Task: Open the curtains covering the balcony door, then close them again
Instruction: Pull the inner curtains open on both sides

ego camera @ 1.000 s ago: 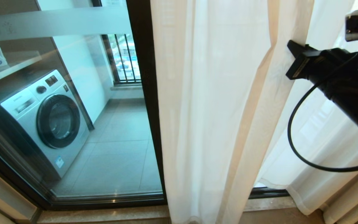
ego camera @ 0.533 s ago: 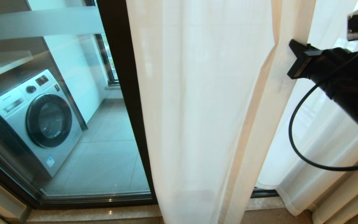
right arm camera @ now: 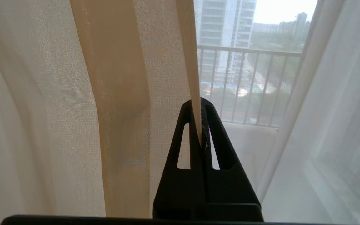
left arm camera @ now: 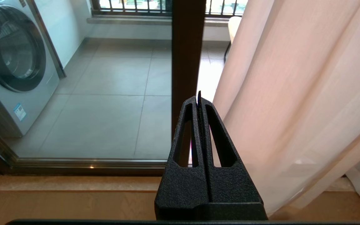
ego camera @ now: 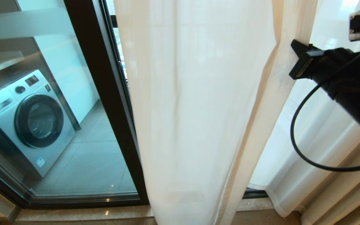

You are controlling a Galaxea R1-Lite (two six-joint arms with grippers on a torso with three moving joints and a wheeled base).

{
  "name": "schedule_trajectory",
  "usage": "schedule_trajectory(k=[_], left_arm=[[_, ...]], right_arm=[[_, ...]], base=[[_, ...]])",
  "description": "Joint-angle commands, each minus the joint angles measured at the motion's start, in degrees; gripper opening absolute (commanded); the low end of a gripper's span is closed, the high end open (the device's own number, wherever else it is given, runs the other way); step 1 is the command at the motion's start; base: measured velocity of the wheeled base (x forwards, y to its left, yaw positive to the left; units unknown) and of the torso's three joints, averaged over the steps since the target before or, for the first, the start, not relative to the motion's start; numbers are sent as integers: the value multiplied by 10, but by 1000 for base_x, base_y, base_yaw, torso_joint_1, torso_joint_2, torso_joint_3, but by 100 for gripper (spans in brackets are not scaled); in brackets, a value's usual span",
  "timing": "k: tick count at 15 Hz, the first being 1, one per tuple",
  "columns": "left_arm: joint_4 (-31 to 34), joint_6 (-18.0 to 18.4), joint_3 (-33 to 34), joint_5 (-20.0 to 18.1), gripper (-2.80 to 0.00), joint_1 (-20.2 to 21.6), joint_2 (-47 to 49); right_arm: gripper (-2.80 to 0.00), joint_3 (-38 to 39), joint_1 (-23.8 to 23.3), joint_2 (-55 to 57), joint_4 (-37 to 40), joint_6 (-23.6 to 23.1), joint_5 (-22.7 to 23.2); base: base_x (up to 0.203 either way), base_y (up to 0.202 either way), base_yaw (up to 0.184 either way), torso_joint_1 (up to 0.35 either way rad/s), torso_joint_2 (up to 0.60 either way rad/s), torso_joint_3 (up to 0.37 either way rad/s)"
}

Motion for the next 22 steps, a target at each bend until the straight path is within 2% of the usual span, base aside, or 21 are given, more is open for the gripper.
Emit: schedule_trajectory(k=[1, 8, 22], left_arm=[[0, 0, 0, 1, -280, 1, 0], [0, 0, 0, 1, -280, 1, 0], [1, 0, 0, 1, -280, 0, 0]], right_arm=[[-280, -1, 0, 2, -9, 0, 0], [-280, -58, -8, 38, -15, 0, 3], [-280, -66, -8, 45, -17, 0, 2]], base=[[0, -186, -1, 4, -2, 9], [0, -189, 1, 3, 4, 3], [0, -188, 0, 2, 3, 2]])
